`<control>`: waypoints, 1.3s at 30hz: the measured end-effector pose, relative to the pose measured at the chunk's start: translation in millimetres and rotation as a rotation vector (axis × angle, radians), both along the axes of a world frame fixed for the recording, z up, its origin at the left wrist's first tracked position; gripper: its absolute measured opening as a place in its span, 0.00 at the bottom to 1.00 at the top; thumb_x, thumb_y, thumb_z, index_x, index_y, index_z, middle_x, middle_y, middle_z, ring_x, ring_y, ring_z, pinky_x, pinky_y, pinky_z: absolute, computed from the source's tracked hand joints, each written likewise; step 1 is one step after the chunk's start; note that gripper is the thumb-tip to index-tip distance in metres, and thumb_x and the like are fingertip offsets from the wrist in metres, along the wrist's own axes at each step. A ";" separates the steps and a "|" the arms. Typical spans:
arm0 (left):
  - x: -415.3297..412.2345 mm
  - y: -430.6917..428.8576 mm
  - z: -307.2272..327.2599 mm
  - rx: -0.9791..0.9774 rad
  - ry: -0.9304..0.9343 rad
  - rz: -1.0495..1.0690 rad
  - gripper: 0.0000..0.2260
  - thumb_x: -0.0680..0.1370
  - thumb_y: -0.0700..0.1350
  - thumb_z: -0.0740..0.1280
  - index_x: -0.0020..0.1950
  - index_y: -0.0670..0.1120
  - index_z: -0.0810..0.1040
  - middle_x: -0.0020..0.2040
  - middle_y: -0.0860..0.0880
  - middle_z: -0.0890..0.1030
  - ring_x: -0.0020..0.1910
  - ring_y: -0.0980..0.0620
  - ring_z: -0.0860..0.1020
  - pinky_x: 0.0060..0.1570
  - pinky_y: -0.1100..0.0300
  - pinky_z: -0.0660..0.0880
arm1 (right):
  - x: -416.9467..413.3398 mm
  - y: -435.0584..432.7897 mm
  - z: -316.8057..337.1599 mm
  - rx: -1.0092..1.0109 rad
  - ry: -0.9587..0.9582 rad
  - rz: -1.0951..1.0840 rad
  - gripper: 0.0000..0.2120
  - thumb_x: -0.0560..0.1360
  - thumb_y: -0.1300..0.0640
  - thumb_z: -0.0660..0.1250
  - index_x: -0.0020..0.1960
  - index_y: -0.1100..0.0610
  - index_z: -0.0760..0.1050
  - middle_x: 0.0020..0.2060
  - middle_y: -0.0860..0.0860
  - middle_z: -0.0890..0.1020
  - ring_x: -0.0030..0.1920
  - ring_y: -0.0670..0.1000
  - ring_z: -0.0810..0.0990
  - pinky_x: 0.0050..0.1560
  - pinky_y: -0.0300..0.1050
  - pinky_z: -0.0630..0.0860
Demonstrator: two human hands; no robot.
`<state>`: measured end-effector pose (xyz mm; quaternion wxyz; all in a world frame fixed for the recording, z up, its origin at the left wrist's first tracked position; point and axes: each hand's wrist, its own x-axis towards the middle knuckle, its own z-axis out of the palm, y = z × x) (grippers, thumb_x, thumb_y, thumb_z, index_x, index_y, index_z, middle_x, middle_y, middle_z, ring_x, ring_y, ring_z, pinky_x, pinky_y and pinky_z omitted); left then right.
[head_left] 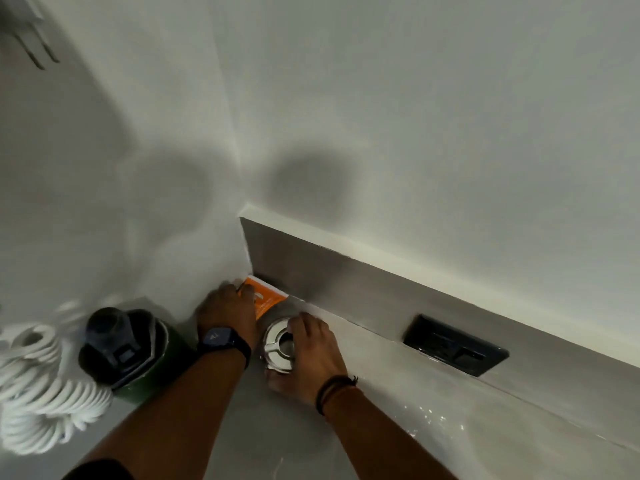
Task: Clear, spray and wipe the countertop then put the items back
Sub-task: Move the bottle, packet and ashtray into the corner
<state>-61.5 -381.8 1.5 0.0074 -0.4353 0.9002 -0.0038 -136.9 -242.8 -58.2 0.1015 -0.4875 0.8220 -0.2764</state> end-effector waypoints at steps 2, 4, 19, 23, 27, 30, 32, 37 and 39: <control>-1.0 -2.0 0.5 -0.008 -0.024 -0.008 0.20 0.78 0.55 0.63 0.68 0.51 0.68 0.63 0.44 0.71 0.59 0.43 0.73 0.55 0.51 0.73 | 1.6 -7.9 -3.8 -0.003 -0.003 0.020 0.38 0.60 0.40 0.73 0.64 0.56 0.69 0.64 0.56 0.73 0.63 0.58 0.70 0.66 0.50 0.67; -3.3 -2.3 2.2 -0.023 -0.054 -0.012 0.19 0.79 0.53 0.63 0.68 0.50 0.68 0.64 0.45 0.71 0.60 0.44 0.73 0.56 0.50 0.73 | 3.9 -13.9 -7.5 0.006 -0.006 0.041 0.38 0.61 0.40 0.73 0.65 0.56 0.68 0.67 0.57 0.71 0.66 0.59 0.68 0.68 0.50 0.65; -5.5 21.4 7.6 -0.027 -0.077 -0.022 0.44 0.67 0.69 0.66 0.76 0.51 0.56 0.76 0.43 0.57 0.70 0.38 0.61 0.66 0.44 0.65 | -17.6 57.8 20.3 -0.146 0.085 -0.036 0.40 0.66 0.35 0.69 0.69 0.60 0.69 0.69 0.58 0.72 0.72 0.57 0.66 0.73 0.52 0.60; -24.2 56.6 22.3 0.030 0.122 -0.140 0.40 0.67 0.64 0.70 0.75 0.51 0.62 0.76 0.43 0.60 0.71 0.38 0.61 0.67 0.43 0.62 | -31.7 107.4 44.1 -0.216 0.087 -0.152 0.35 0.71 0.36 0.65 0.69 0.57 0.68 0.68 0.53 0.72 0.71 0.53 0.67 0.72 0.50 0.63; -51.5 133.0 32.4 0.183 0.201 -0.347 0.38 0.69 0.65 0.65 0.75 0.48 0.64 0.74 0.44 0.65 0.70 0.42 0.65 0.68 0.49 0.64 | -48.0 168.8 72.6 -0.397 0.070 -0.389 0.27 0.71 0.39 0.67 0.63 0.56 0.72 0.58 0.50 0.78 0.61 0.49 0.74 0.62 0.48 0.73; -75.5 213.2 27.6 0.363 0.239 -0.476 0.34 0.72 0.61 0.67 0.75 0.52 0.63 0.74 0.49 0.65 0.70 0.47 0.66 0.66 0.55 0.66 | -63.8 239.4 93.0 -0.530 0.109 -0.549 0.22 0.71 0.43 0.69 0.60 0.53 0.73 0.52 0.46 0.77 0.55 0.45 0.74 0.56 0.42 0.74; -91.5 269.2 21.1 0.482 0.283 -0.584 0.32 0.72 0.58 0.70 0.74 0.53 0.65 0.72 0.52 0.66 0.68 0.50 0.68 0.64 0.57 0.69 | -72.2 291.2 105.9 -0.574 0.146 -0.639 0.21 0.71 0.44 0.69 0.60 0.51 0.72 0.53 0.43 0.76 0.56 0.44 0.74 0.57 0.39 0.72; -138.8 429.2 14.3 0.671 0.366 -0.860 0.31 0.72 0.60 0.71 0.72 0.54 0.67 0.70 0.56 0.69 0.67 0.55 0.69 0.65 0.61 0.68 | -84.5 447.8 127.5 -0.572 0.245 -0.911 0.23 0.71 0.42 0.68 0.60 0.52 0.72 0.54 0.43 0.76 0.56 0.44 0.75 0.56 0.39 0.73; -155.3 494.4 15.0 0.738 0.365 -0.945 0.33 0.71 0.62 0.70 0.73 0.55 0.65 0.71 0.56 0.69 0.68 0.55 0.67 0.66 0.62 0.66 | -85.0 511.0 131.5 -0.550 0.328 -1.040 0.24 0.70 0.41 0.68 0.58 0.56 0.73 0.52 0.47 0.77 0.54 0.48 0.76 0.55 0.42 0.73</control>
